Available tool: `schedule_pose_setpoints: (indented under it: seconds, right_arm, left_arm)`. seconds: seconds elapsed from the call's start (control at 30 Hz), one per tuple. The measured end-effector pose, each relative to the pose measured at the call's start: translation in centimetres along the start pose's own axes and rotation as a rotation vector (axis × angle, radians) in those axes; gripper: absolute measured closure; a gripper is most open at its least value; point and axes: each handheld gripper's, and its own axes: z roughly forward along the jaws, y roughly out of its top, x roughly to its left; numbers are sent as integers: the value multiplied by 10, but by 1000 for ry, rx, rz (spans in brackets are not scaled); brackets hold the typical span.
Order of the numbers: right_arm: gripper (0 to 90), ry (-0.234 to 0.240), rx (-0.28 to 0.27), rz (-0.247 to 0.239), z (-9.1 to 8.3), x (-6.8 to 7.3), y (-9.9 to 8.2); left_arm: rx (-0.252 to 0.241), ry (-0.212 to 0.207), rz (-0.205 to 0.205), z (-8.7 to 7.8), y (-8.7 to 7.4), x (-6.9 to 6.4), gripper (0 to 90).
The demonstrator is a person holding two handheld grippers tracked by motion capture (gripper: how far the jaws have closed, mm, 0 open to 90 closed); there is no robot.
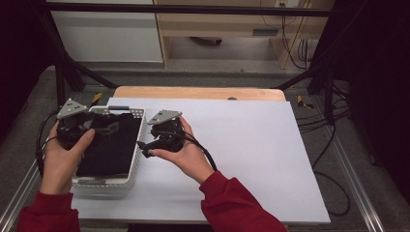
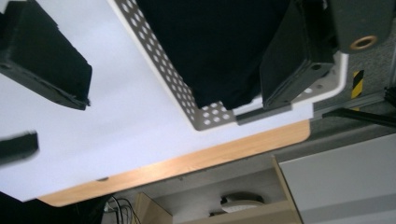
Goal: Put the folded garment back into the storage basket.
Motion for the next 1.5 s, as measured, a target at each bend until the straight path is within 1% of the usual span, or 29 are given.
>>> schedule_pose_setpoints:
  seconds: [0.03,0.1,0.13,0.17,0.23,0.3,0.37,0.4,0.43,0.47,0.5,0.6,0.7,0.73,0.83,0.93,1.03,1.13,1.27,1.33,1.37,1.5]
  right_arm:
    - [64,-4,-3,4,-2,-2,-1]
    - [58,-19,-13,20,-5,-6,-2]
    - [60,-30,-19,28,-7,-8,-3]
    - [60,-41,-20,29,-8,-11,-4]
    - [61,-66,-24,27,-12,-15,-5]
    - [59,-71,-28,29,-15,-18,-6]
    - [51,-46,-46,65,-19,-22,-8]
    - [48,-36,-55,75,-21,-24,-8]
    - [49,-39,-63,80,-22,-26,-8]
    - [52,-51,-69,82,-23,-28,-8]
    - [55,-60,-70,85,-24,-31,-8]
    - [57,-80,-68,93,-27,-38,-9]
    - [63,-93,-67,95,-32,-44,-10]
    - [64,-99,-66,91,-34,-45,-11]
    - [63,-113,-66,87,-40,-50,-12]
    - [63,-131,-69,82,-48,-56,-14]
    - [64,-147,-66,86,-57,-63,-17]
    - [68,-166,-67,93,-66,-70,-20]
    - [72,-186,-62,86,-77,-80,-24]
    - [72,-188,-62,89,-82,-84,-26]
    - [72,-186,-61,98,-85,-86,-28]
    - [79,-196,-69,102,-95,-94,-33]
  left_arm:
    - [6,-5,-6,0,-3,-3,50]
    - [9,-19,-29,0,-9,-9,52]
    - [-1,-25,-40,1,-14,-12,53]
    - [-6,-34,-41,1,-18,-15,52]
    - [-8,-45,-36,2,-26,-21,48]
    - [-18,-67,-17,2,-28,-22,49]
    - [-30,-59,-25,-1,-25,-24,52]
    - [-43,-55,-14,-4,-24,-26,56]
    - [-53,-52,4,-6,-24,-28,47]
    - [-55,-53,13,-7,-24,-30,35]
    - [-52,-55,14,-8,-24,-31,37]
    - [-55,-49,5,-9,-28,-31,37]
    - [-65,-59,-37,-9,-35,-27,43]
    - [-61,-60,-45,-8,-38,-26,45]
    - [-37,-43,-43,-7,-44,-25,46]
    - [-27,-48,-53,-7,-48,-23,47]
    - [-18,-48,-54,-7,-51,-21,47]
    - [-20,-48,-60,-8,-52,-20,47]
    - [-23,-47,-62,-8,-53,-19,47]
    - [-26,-48,-65,-9,-54,-19,50]
    - [-24,-49,-68,-8,-54,-18,50]
    - [-17,-50,-68,-7,-56,-17,51]
